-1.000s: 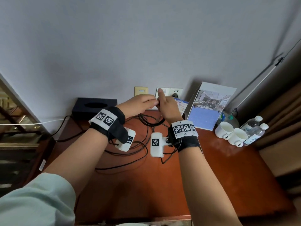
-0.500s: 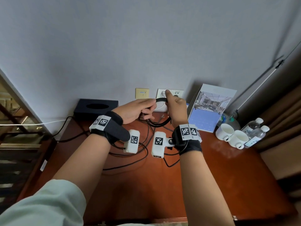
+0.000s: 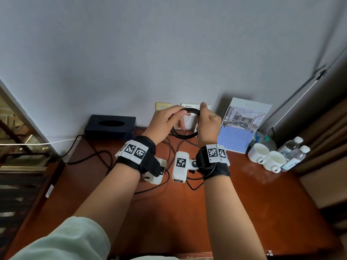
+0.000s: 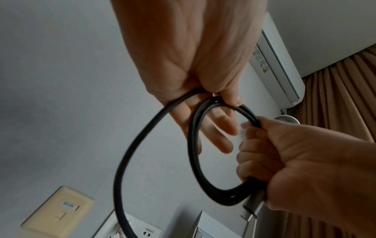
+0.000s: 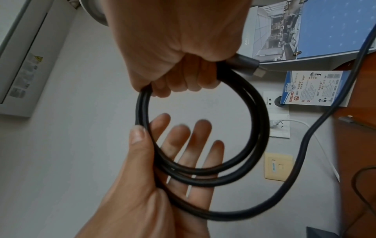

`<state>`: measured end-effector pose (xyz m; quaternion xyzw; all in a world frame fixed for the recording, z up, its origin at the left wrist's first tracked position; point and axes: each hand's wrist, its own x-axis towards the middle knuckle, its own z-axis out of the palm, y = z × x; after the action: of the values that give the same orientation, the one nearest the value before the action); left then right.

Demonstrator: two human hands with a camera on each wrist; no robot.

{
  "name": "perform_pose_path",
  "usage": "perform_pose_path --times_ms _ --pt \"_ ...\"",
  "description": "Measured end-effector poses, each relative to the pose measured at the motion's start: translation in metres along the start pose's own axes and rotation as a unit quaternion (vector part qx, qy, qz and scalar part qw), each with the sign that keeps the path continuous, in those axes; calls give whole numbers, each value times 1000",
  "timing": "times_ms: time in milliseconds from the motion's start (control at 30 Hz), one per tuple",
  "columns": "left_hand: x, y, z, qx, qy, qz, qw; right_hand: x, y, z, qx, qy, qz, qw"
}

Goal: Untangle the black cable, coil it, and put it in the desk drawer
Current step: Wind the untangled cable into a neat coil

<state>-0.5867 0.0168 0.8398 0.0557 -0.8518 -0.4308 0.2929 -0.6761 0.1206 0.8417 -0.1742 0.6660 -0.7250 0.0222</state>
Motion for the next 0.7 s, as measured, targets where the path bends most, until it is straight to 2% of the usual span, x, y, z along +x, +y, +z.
perform_pose_path --times_ms 100,167,267,467,567,700 --pt "-1 0 3 -37 -79 -37 995 0 1 -2 4 34 -10 999" --pt "0 -1 5 -47 -103 -66 991 0 0 -3 13 39 -14 999" --pt "-1 -1 11 -155 -82 -109 978 1 -2 -3 56 53 27 997" --pt "0 4 13 -275 -30 -147 950 2 -10 1 187 90 204 957" --pt "1 9 11 -292 -34 -168 941 -4 -6 3 224 83 241 941" --pt "2 12 13 -343 27 -252 904 -12 2 7 277 78 275 917"
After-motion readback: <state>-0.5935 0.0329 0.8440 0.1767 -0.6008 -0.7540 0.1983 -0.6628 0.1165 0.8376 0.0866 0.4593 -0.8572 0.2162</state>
